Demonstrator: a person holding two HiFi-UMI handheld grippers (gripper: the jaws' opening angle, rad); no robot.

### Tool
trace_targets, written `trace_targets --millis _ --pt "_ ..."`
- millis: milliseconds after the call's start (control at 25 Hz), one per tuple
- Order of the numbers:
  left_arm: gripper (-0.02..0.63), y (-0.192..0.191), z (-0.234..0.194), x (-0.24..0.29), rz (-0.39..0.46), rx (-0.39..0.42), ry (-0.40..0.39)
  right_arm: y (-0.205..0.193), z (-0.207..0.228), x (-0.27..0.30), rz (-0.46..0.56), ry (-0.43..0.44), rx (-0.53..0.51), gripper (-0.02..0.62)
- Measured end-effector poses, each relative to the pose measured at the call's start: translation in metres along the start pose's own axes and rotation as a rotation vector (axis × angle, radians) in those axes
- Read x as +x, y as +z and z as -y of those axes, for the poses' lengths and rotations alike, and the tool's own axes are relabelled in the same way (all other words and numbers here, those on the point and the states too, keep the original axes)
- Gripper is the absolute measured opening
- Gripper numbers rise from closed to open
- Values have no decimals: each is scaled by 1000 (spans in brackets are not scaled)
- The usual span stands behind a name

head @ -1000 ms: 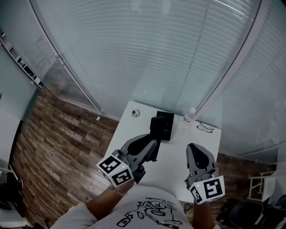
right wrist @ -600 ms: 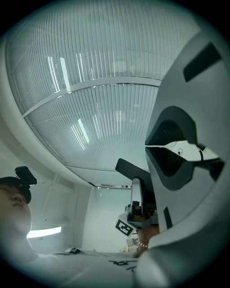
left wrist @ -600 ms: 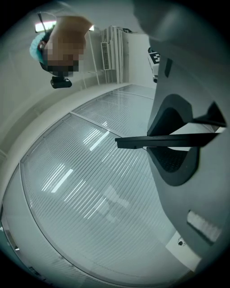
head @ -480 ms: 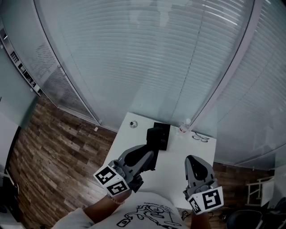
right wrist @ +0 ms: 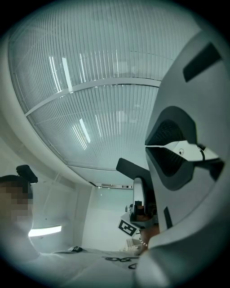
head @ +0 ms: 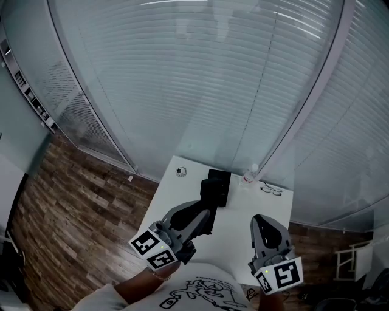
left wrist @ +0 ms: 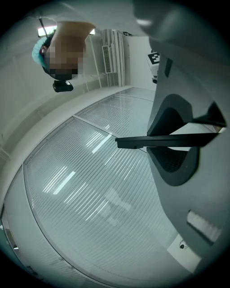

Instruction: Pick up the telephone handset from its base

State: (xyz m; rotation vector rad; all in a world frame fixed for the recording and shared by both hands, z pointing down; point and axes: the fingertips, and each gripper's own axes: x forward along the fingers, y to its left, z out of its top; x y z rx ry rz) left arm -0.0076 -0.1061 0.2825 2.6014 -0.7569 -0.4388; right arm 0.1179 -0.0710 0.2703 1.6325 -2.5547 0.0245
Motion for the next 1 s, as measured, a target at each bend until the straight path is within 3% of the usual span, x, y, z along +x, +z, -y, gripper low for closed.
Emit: trace_targets --millis 1000 --pt "71 0 -4 4 7 -37 8 1 5 4 1 -2 -6 11"
